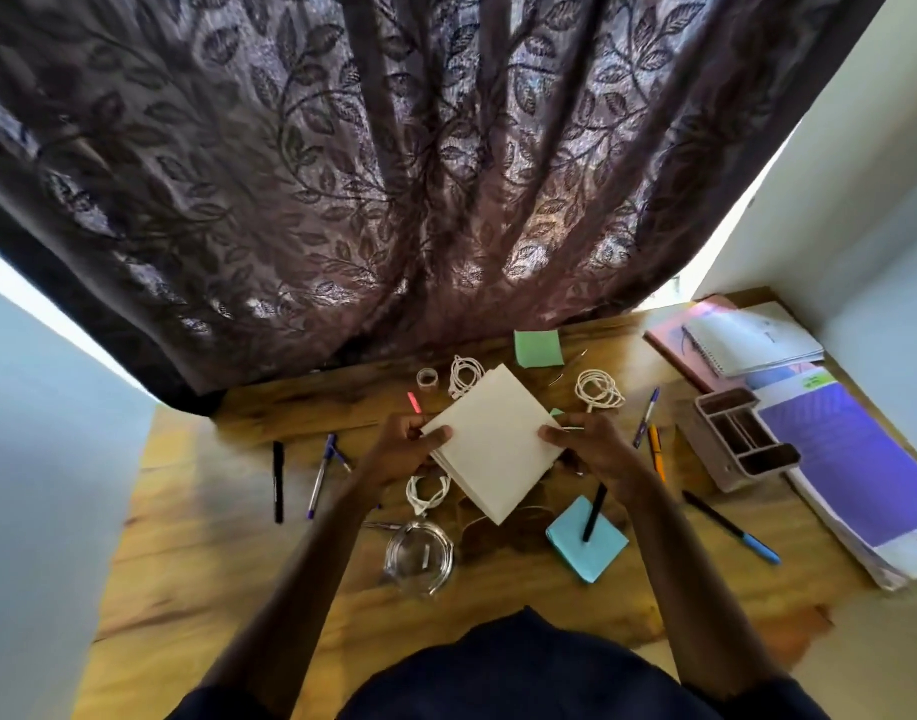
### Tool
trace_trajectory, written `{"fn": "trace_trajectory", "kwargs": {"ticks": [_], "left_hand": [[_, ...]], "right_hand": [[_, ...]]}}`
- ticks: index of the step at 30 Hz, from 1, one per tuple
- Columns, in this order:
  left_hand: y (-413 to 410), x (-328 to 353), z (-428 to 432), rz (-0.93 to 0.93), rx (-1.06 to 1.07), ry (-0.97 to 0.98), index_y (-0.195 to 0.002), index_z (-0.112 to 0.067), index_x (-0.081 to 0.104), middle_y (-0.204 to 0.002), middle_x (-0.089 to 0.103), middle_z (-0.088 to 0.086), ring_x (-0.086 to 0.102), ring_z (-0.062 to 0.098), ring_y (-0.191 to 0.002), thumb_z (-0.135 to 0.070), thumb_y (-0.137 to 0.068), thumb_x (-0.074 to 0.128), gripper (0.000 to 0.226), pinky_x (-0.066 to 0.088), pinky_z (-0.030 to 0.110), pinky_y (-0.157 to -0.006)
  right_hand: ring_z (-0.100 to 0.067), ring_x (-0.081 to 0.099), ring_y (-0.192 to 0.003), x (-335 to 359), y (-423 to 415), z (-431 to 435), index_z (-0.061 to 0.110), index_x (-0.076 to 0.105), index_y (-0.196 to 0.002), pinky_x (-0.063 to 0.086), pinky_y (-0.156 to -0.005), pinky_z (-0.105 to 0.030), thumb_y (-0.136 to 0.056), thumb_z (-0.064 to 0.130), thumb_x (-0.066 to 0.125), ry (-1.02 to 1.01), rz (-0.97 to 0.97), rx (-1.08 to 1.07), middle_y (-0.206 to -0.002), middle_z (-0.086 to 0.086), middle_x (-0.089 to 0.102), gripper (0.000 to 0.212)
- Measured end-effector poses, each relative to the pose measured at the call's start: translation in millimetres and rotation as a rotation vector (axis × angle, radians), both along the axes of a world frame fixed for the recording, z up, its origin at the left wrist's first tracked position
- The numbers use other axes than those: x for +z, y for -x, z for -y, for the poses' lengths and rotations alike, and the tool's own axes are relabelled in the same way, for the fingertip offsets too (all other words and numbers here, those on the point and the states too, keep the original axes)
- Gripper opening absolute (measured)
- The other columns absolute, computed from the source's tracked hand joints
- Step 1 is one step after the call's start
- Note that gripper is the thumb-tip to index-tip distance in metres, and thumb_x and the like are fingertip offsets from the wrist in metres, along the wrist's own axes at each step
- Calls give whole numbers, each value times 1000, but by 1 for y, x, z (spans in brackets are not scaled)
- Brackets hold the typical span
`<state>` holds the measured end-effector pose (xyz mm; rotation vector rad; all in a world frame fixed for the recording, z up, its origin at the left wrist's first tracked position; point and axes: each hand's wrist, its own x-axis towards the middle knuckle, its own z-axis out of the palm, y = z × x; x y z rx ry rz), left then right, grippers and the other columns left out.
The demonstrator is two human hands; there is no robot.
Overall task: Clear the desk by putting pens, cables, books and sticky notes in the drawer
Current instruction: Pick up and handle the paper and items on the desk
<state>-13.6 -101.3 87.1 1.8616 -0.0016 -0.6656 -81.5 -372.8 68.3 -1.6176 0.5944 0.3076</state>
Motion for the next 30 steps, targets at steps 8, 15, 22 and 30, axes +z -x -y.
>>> {"fn": "trace_trajectory", "kwargs": {"ticks": [8, 15, 22, 30], "left_hand": [[3, -24, -7, 29, 175, -134, -101, -15, 77, -90, 78, 5, 77, 23, -77, -23, -84, 81, 19, 64, 49, -71], [27, -21, 17, 158, 267, -211, -94, -14, 79, -78, 76, -6, 71, 3, -57, -18, -88, 76, 7, 55, 18, -50], [40, -15, 37, 226, 246, -228, -95, -17, 80, -79, 76, -7, 73, 8, -62, -27, -87, 76, 14, 63, 31, -63], [42, -7, 44, 236, 209, -105, -95, -22, 80, -78, 77, -8, 74, 5, -68, -28, -87, 77, 11, 63, 32, -68]], "right_hand": [[-28, 75, -82, -4, -4, -10, -6, 64, -119, 62, -64, -31, -85, 11, 78, -63, -51, -210, -106, -18, 72, 40], [-14, 72, -72, -10, 12, -38, 10, 74, -110, 61, -59, -29, -86, 20, 76, 424, 121, -295, -98, -4, 76, 26], [-7, 67, -76, 5, 14, -63, 17, 76, -105, 53, -62, -20, -84, 26, 76, 748, 399, -133, -95, 6, 76, 23], [3, 63, -76, 8, 10, -82, 18, 76, -106, 43, -59, -2, -83, 31, 80, 662, 473, 83, -98, 6, 76, 27]]}}
